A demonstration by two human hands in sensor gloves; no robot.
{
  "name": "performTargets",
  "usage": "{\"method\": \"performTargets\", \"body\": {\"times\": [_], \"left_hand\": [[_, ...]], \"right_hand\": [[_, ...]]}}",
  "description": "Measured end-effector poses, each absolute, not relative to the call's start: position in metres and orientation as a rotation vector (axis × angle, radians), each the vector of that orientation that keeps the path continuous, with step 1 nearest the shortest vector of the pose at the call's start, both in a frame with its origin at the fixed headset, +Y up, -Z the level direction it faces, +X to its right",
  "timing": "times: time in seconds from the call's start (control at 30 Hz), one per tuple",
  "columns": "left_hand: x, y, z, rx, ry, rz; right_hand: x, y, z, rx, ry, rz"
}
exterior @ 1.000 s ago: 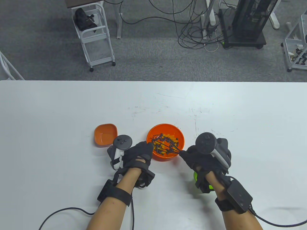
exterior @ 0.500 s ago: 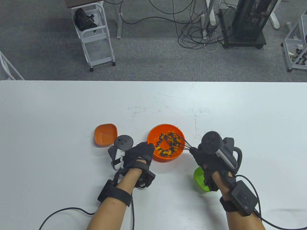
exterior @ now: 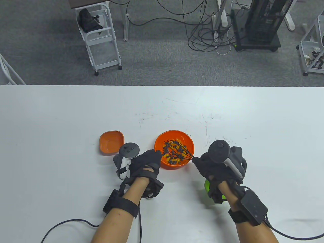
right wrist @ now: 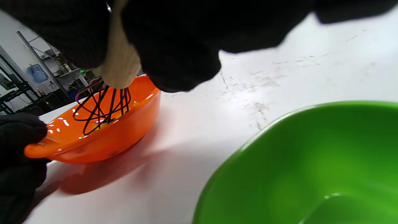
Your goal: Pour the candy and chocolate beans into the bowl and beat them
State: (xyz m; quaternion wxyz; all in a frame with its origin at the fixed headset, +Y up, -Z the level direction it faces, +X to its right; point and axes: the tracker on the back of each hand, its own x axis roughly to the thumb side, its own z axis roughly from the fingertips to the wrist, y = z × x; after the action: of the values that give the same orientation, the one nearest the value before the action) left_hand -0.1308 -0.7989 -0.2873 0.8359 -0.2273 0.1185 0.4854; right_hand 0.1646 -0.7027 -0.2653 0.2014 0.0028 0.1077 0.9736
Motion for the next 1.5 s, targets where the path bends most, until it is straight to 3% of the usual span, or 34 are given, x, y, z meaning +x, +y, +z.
{"method": "performTargets", "body": {"times": [0.2,0.5,0.63,0.9,1.17,1.5], "left_hand": [[-0.132,-0.799,-0.287,-0.485,0.259,1.046],[-0.129,-0.797,-0.286,-0.470,0.247,1.014],[-0.128,-0.797,-0.287,-0.468,0.246,0.995],[-0.130,-0.798,-0.288,-0.476,0.251,1.018],[-0.131,-0.798,-0.287,-0.466,0.269,1.020],[-0.129,-0.797,-0.286,-0.456,0.262,0.996]], "right_hand": [[0.161,-0.693,-0.261,0.090,0.432,2.706],[0.176,-0.673,-0.260,-0.066,0.259,2.880],[0.177,-0.688,-0.264,-0.135,0.257,2.807],[0.169,-0.708,-0.271,-0.078,0.348,2.641],[0.158,-0.697,-0.261,0.041,0.403,2.661],[0.171,-0.673,-0.257,0.058,0.318,2.823]]}}
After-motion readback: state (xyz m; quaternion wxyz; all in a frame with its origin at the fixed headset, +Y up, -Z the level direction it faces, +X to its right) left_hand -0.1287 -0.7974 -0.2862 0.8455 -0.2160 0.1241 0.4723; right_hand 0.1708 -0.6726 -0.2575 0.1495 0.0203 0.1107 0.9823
